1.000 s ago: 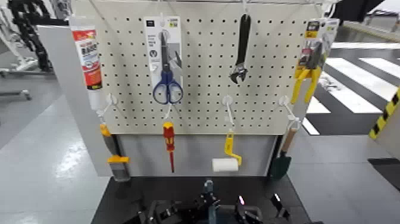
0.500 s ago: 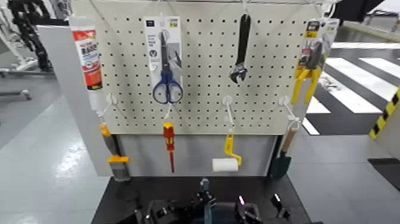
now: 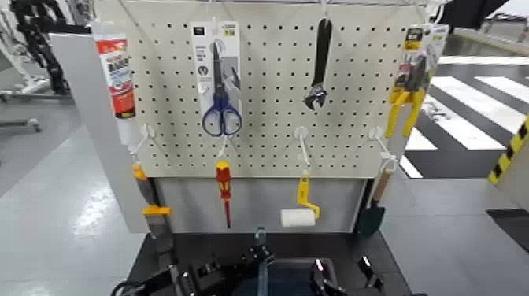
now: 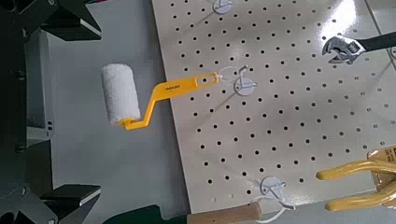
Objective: Place the crate on the table.
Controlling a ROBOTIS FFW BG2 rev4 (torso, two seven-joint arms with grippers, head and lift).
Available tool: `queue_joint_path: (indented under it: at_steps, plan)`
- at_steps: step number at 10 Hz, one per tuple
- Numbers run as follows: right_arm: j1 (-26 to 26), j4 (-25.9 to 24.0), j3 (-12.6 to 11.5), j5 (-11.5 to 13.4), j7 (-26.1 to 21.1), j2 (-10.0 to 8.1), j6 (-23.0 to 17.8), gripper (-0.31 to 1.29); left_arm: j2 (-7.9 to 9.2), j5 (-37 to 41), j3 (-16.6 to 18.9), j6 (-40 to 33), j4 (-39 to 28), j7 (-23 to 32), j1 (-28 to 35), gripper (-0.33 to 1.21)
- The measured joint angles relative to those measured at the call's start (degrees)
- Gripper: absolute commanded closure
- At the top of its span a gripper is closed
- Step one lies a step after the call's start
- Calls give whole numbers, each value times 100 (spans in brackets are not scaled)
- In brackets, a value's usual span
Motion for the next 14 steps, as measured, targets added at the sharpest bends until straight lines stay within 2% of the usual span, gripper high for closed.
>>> queue_joint_path:
  at_steps: [3, 9, 14]
  plan:
    - [-1, 6, 4, -7, 2, 5, -9, 14, 106, -160, -74, 95, 376, -291, -366, 120]
    - [-9, 6, 24, -17, 3, 7, -10, 14, 78, -514, -73, 110, 918, -638, -863, 120]
    - [-35, 28, 44, -59, 6, -3, -53, 14, 138, -556, -392, 46, 1381, -891, -1272, 120]
